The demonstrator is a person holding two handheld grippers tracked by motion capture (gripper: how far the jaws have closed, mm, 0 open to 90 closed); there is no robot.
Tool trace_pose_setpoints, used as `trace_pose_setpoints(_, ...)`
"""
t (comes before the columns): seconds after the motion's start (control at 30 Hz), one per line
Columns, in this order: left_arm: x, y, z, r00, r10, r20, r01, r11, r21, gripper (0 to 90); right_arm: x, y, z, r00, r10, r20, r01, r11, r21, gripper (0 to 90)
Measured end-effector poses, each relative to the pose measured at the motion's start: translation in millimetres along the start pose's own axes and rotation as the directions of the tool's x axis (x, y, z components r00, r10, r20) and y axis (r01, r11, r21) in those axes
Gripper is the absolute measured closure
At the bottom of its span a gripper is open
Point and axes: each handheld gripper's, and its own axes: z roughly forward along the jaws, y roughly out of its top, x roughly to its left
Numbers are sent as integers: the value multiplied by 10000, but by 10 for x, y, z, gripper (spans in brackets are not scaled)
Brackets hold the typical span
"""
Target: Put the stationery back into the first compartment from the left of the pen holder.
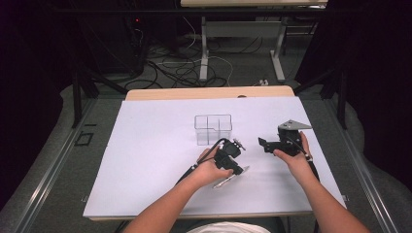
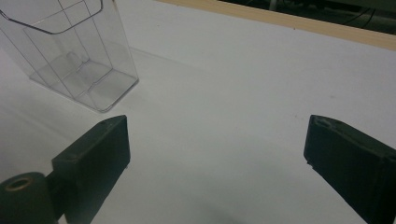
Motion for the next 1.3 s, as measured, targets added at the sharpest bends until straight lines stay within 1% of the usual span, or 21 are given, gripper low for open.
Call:
trace_pose_setpoints(0.03,-3,3,5,10000,19,-9,-19,10000,45,648,-1,0,0,10000,-15,7,15,10000,3,62)
trace_pose_setpoints(0.07,-11,4,17,10000,-61,11,61,10000,-35,651,1,-1,-1,10000,25,-38,-25,10000,17,61)
trace_pose_setpoints(0.1,-13,8,22,10000,-56,53,56,10000,-23,655,-5,-1,-2,10000,-34,-6,34,10000,5,61)
trace_pose_setpoints(0.27,-15,12,45,10000,68,31,-68,10000,72,675,-11,-3,-3,10000,-59,13,59,10000,-14,61)
trace_pose_setpoints(0.37,-20,12,52,9999,-40,102,39,10000,91,700,-11,-3,-6,10000,-64,39,64,10000,4,61)
trace_pose_setpoints(0.43,-17,16,51,9999,69,115,-72,9996,258,714,-11,-4,-5,10000,-54,11,54,10000,-6,61)
trace_pose_setpoints(0.47,-26,15,58,9999,-37,100,34,9996,265,726,-13,-5,-4,10000,-65,13,65,10000,-3,61)
trace_pose_setpoints(0.57,-29,19,58,10000,-10,56,8,9995,311,751,-10,-5,-4,10000,-51,33,51,10000,32,61)
trace_pose_setpoints(0.67,-33,23,58,9999,-3,143,-2,9993,369,786,-9,-6,0,10000,-50,-11,50,10000,20,63)
trace_pose_setpoints(0.7,-39,24,57,9999,9,115,-13,9992,388,795,-8,-6,1,10000,-40,-17,40,10000,30,65)
trace_pose_setpoints(0.8,-43,28,57,10000,9,70,-11,9992,392,800,-11,-8,0,10000,-39,2,39,10000,43,65)
trace_pose_setpoints(0.9,-46,31,49,9999,-133,28,132,9989,453,802,-16,-8,-1,10000,-21,10,21,10000,48,66)
trace_pose_setpoints(0.93,-40,33,35,9999,-78,99,72,9984,567,803,-17,-9,-1,10000,-21,9,21,10000,46,67)
trace_pose_setpoints(1.17,-21,36,-44,9996,-194,206,186,9991,390,804,-17,-17,0,10000,0,-11,1,10000,87,69)
trace_pose_setpoints(1.3,-12,43,-111,9988,-387,285,384,9992,109,804,-14,-15,0,10000,-20,-5,21,10000,66,70)
